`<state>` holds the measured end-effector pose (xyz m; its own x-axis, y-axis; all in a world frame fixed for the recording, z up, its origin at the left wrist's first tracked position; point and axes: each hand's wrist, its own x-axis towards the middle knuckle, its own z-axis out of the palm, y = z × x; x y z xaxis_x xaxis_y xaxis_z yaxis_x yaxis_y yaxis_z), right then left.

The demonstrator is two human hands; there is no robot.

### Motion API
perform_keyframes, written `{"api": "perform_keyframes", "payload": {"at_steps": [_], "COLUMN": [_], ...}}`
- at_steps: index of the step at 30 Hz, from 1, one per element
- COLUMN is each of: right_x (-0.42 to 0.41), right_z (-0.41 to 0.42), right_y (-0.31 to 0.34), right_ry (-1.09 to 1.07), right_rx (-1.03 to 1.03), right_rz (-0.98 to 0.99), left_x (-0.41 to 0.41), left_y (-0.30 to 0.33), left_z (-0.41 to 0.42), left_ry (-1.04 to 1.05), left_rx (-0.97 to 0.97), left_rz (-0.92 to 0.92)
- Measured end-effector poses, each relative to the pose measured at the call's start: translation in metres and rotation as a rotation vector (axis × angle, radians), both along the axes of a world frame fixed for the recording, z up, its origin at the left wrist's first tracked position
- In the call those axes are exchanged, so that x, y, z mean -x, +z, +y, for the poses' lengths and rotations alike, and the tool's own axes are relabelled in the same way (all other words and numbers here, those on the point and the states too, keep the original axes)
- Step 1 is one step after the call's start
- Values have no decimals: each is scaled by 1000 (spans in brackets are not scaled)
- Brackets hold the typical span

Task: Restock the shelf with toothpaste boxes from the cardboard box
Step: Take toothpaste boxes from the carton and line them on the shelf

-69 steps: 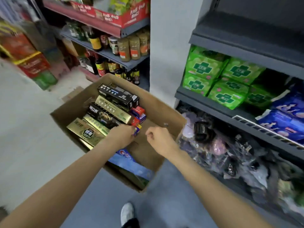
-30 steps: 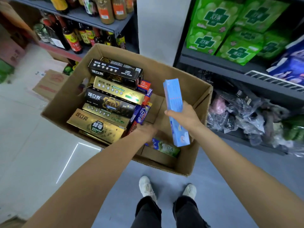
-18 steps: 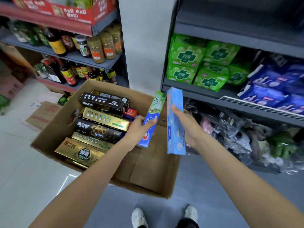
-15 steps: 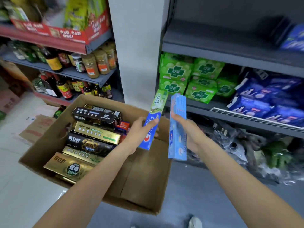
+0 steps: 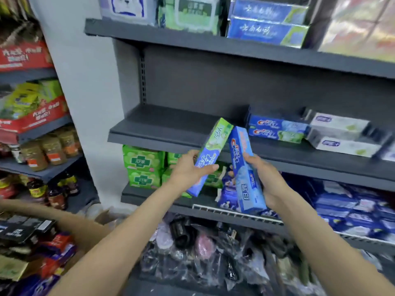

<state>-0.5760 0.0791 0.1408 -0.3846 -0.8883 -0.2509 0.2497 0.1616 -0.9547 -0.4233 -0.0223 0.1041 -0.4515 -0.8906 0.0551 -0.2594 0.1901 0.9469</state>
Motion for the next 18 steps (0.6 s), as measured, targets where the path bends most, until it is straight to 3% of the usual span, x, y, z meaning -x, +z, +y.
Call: {"api": "perform_keyframes", "payload": {"at_steps": [3,11,18], "right_x": [50,144,200], "right_z": [7,-27,-56], "right_y": [12,19,36], "right_ry": [-45,-151,-280], "right_rx": [57,192,150], "right_rz": [-7,64,187], "left_x": [54,163,249], "left_y": [16,41,35], "left_z": [-15,-91,-112], "left_ry": [-35,-108,-277], "left_rx": [159,475,659], "left_rz": [-67,-459,-558]}}
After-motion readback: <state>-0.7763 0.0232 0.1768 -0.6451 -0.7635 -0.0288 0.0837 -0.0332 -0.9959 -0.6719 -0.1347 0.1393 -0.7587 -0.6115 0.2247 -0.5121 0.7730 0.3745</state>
